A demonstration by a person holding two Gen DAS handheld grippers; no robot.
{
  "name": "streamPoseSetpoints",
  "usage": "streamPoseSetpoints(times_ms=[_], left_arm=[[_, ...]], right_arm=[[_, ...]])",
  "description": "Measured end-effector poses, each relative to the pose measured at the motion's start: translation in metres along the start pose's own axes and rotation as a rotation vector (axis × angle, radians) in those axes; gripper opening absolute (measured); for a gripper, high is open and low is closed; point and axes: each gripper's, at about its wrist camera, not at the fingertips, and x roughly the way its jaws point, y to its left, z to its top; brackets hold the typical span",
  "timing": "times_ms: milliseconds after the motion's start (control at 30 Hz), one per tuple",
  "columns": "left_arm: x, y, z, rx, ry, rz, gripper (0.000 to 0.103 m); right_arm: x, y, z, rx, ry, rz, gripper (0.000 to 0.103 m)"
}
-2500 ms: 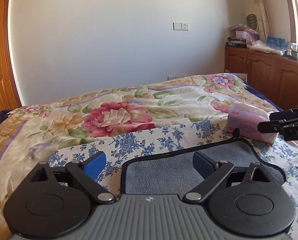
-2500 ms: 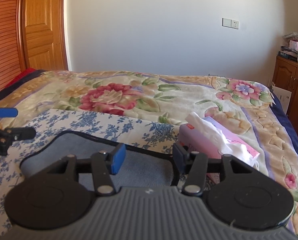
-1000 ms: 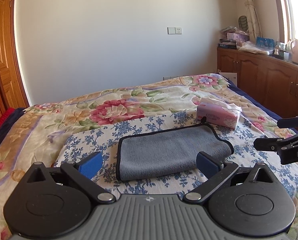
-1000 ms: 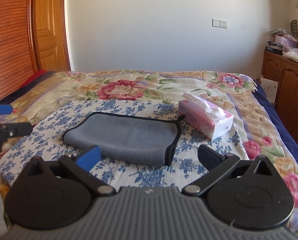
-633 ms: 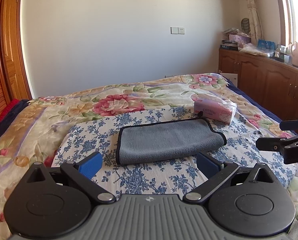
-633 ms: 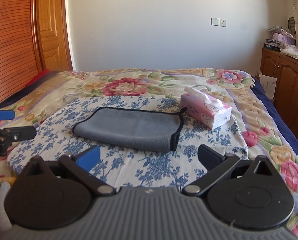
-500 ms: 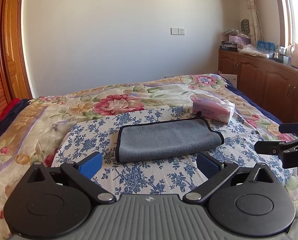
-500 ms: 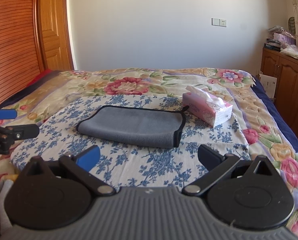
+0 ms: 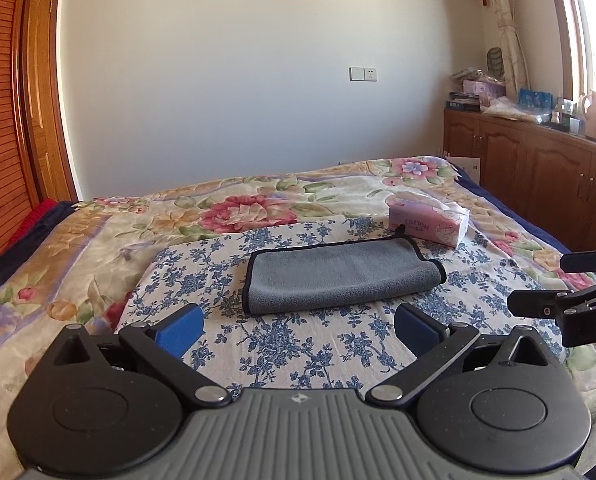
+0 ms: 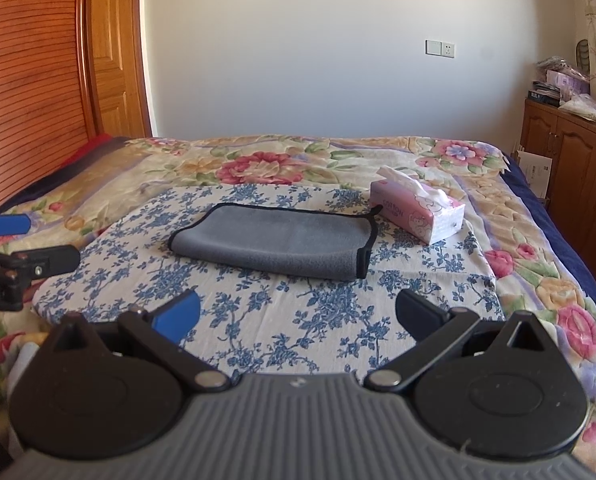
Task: Fold towel
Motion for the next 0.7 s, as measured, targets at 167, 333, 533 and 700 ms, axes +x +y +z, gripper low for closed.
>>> streamPoseSetpoints(times_ms=[167,333,533,700], left_arm=[[-0.006,0.0,-0.011,0.009,0.006,0.01,0.103],[-0.008,0.0,-0.02,0.02,0.008,0.009,0.103],[-0.008,0.002,-0.026,0.017,0.0,0.02,0.103],[-0.005,0.005,-0.032,0.013,0.005,0.032,0.103]], right_arm=[[-0.004,0.004,-0.003,-0.005,-0.001,-0.002,0.103],[-0.008,0.006,-0.006,-0.004,-0.003,-0.006,0.103],[-0.01,0.008,-0.011,-0.004,-0.006,-0.017,0.103],[-0.01,0.008,-0.013,0.002,-0.023,-0.039,0.103]])
